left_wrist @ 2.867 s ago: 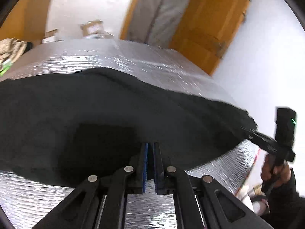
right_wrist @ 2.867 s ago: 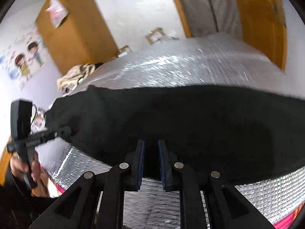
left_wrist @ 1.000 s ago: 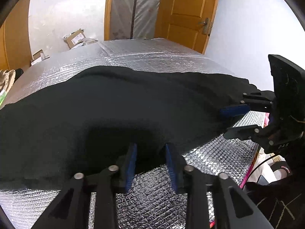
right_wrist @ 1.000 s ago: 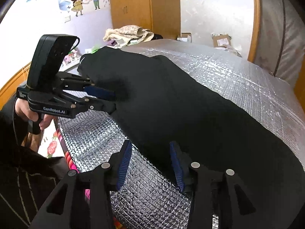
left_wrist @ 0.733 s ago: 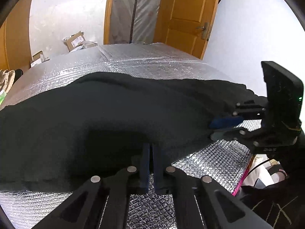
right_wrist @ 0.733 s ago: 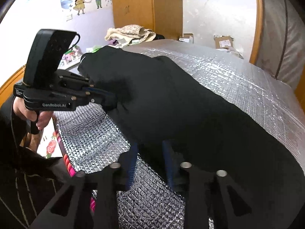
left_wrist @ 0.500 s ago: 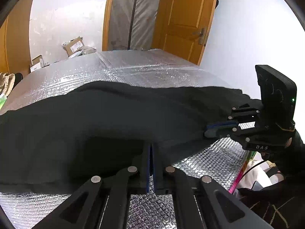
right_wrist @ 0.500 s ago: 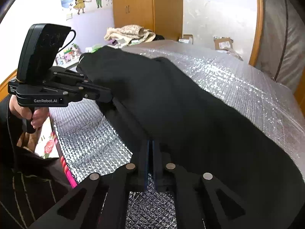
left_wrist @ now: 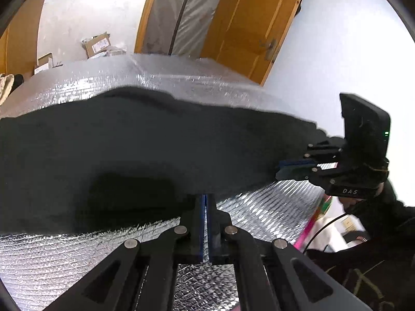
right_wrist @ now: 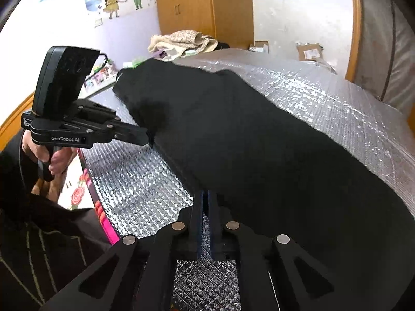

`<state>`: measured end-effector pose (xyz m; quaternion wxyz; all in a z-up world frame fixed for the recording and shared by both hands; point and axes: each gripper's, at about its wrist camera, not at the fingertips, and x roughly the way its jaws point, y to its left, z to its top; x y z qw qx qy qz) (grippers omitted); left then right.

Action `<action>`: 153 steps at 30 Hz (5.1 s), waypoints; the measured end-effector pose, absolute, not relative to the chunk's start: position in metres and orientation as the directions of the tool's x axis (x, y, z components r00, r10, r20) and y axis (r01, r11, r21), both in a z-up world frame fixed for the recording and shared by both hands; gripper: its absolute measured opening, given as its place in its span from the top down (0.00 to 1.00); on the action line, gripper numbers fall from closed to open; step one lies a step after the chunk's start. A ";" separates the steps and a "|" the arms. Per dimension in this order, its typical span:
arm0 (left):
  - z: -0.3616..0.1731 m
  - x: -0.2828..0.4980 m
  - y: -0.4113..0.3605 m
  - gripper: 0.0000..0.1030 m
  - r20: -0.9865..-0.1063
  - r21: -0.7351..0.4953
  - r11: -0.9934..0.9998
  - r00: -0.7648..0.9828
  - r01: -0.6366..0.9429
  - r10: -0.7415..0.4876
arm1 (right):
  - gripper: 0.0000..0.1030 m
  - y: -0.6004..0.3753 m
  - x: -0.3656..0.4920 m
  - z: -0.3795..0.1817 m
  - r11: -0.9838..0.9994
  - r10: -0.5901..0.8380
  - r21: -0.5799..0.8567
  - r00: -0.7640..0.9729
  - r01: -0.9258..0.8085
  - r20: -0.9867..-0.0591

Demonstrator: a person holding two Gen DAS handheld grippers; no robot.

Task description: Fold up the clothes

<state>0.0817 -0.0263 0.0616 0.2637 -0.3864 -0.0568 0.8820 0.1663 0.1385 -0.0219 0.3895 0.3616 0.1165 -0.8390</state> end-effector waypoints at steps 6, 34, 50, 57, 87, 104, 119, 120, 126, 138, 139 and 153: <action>0.074 0.068 -0.042 0.99 -0.587 -0.355 -0.892 -0.675 -0.281 0.446 | 0.85 0.155 0.140 -0.010 -0.777 -0.582 0.238 -0.524 0.582 -0.621; 0.042 0.041 -0.064 0.98 -0.668 -0.360 -0.923 -0.652 -0.137 0.358 | 0.92 0.254 0.040 -0.058 -0.652 -0.588 0.756 -0.586 -0.065 -0.557; 0.043 0.040 -0.063 0.98 -0.661 -0.374 -0.915 -0.649 -0.149 0.376 | 0.94 0.327 0.115 -0.056 -0.664 -0.402 0.724 -0.728 -0.185 -0.555; 0.040 0.051 -0.073 0.98 -0.660 -0.374 -0.917 -0.656 -0.136 0.366 | 0.98 0.376 0.133 -0.051 -0.639 -0.191 0.689 -0.798 -0.342 -0.572; 0.047 0.087 -0.170 0.97 -0.650 -0.379 -0.908 -0.750 0.180 0.122 | 0.82 0.116 0.101 -0.027 -0.764 -0.644 0.531 -0.492 0.368 -0.586; 0.036 0.090 -0.225 0.81 -0.639 -0.473 -0.834 -0.762 0.284 0.104 | 0.78 -0.029 0.136 -0.038 -0.616 -0.590 0.152 -0.325 0.773 -0.739; 0.032 0.110 -0.244 0.98 -0.607 -0.510 -0.824 -0.782 0.248 0.140 | 0.98 -0.045 0.145 -0.027 -0.536 -0.604 0.102 -0.296 0.838 -0.740; 0.030 0.111 -0.245 0.98 -0.607 -0.520 -0.818 -0.781 0.248 0.149 | 0.98 -0.047 0.144 -0.033 -0.537 -0.587 0.101 -0.285 0.837 -0.758; 0.029 0.116 -0.249 0.98 -0.612 -0.545 -0.802 -0.770 0.245 0.181 | 0.94 -0.037 0.135 -0.024 -0.546 -0.619 0.180 -0.249 0.818 -0.745; 0.074 0.091 -0.241 0.98 -0.555 -0.442 -0.873 -0.828 0.207 0.085 | 0.78 0.011 0.037 0.004 -0.691 -0.714 0.509 -0.372 0.513 -0.594; 0.067 0.085 -0.243 0.98 -0.574 -0.437 -0.872 -0.815 0.219 0.083 | 0.75 0.014 0.027 0.004 -0.705 -0.704 0.516 -0.388 0.487 -0.595; 0.022 0.071 -0.257 0.98 -0.623 -0.496 -0.832 -0.769 0.249 0.141 | 0.69 -0.003 -0.086 -0.057 -0.651 -0.757 0.729 -0.112 0.210 -0.644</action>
